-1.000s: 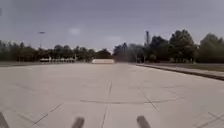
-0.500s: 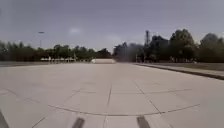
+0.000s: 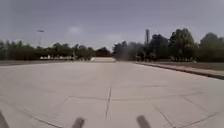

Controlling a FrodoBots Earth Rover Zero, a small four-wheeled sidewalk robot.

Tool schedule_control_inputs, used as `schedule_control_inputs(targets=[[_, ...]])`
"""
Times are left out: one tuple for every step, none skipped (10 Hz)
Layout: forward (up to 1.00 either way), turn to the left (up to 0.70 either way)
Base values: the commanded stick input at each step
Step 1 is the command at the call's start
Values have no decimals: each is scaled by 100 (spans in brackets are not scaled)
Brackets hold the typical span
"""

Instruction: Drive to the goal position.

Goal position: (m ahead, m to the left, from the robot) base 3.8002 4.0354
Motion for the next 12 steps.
schedule_control_inputs(targets=[[70,0],[70,0],[70,0],[70,0],[70,0],[70,0],[70,0],[70,0],[70,0],[70,3],[70,19],[70,17]])
